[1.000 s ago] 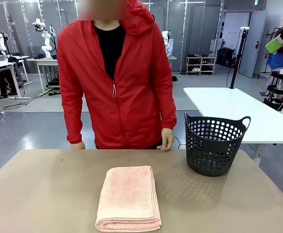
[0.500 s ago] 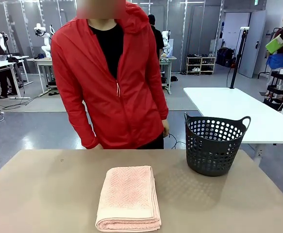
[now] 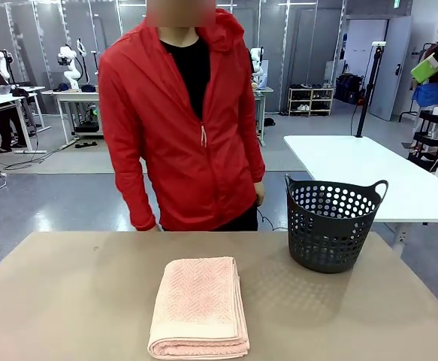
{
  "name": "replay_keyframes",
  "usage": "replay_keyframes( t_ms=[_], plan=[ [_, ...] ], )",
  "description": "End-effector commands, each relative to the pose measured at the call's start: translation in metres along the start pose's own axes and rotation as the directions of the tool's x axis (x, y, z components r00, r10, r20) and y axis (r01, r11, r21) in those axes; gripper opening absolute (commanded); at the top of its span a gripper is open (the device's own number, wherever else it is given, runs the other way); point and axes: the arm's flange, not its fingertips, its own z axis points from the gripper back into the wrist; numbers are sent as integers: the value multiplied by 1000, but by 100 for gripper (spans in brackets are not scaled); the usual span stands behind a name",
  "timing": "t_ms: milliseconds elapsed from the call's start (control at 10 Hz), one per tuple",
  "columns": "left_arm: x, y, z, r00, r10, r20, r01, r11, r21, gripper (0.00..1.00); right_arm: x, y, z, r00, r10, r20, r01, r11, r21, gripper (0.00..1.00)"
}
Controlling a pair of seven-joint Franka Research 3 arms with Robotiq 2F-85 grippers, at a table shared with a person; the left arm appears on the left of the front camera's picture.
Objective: Fold the towel.
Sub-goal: Pick up the 100 cm Hotel Towel and place it on the left side of the table.
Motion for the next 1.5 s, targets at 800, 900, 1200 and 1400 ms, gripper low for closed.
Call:
replay_keyframes(
  t_ms=[800,900,1200,1400],
  plan=[
    [2,0,3,1000,0,-10,0,1000,-3,100,0,0,0,1000,-16,2,16,1000,-8,100],
    [2,0,3,1000,0,-10,0,1000,-3,100,0,0,0,1000,-16,2,16,1000,-8,100],
    [-12,3,-24,998,57,-2,-57,996,-67,100,0,0,0,1000,-16,2,16,1000,-8,100],
    [-34,8,-83,986,157,-63,-164,980,-115,100,0,0,0,1000,-16,2,16,1000,-8,100]
  ],
)
